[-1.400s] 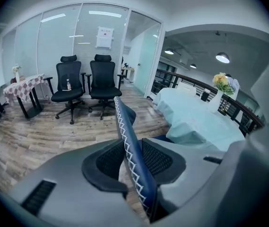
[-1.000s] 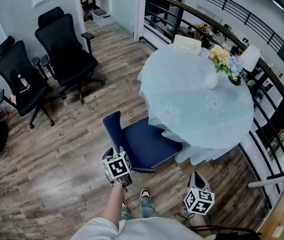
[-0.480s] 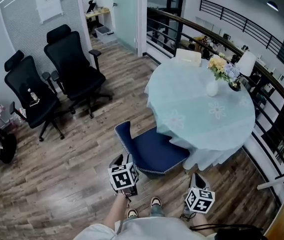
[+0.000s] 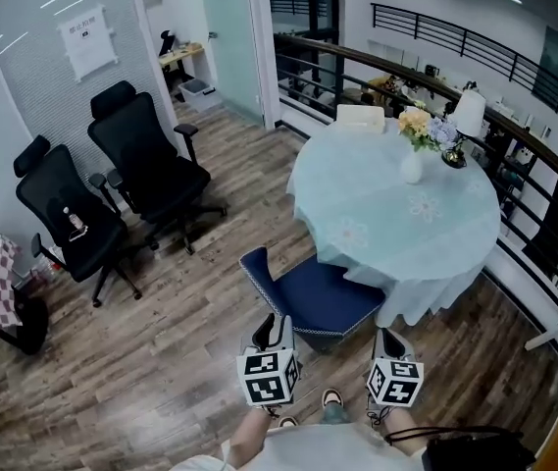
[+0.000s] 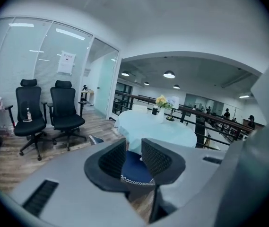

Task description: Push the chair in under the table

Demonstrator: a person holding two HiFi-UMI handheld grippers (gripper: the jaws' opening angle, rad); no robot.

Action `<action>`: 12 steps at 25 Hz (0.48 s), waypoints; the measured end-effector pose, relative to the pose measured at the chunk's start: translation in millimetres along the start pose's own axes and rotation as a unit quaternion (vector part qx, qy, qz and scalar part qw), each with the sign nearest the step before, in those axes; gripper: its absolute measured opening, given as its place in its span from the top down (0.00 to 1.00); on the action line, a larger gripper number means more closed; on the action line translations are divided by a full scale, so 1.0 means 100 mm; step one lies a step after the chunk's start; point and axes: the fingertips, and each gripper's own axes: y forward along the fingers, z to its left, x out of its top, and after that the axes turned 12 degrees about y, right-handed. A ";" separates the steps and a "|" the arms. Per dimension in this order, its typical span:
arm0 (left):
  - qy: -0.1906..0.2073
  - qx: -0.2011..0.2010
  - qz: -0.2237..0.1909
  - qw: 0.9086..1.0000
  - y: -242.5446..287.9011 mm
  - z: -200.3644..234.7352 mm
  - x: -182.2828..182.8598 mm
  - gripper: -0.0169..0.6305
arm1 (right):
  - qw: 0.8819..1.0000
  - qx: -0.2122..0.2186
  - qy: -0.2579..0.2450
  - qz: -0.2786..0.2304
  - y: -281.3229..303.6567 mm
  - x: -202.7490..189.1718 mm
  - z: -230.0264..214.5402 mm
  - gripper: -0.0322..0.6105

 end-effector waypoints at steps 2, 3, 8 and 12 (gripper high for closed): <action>0.007 -0.014 0.001 1.000 -0.06 -0.08 -0.06 0.83 | 1.000 0.001 0.004 -0.006 -0.06 -0.03 0.07 0.92; 0.010 -0.022 0.004 1.000 -0.08 -0.12 -0.10 0.84 | 1.000 0.001 0.006 -0.008 -0.09 -0.05 0.10 0.92; 0.026 -0.056 0.018 0.998 -0.19 -0.28 -0.29 0.87 | 1.000 -0.003 0.010 -0.009 -0.22 -0.20 0.21 0.92; 0.036 -0.072 0.023 0.996 -0.27 -0.33 -0.38 0.93 | 1.000 -0.007 0.015 -0.010 -0.33 -0.31 0.31 0.92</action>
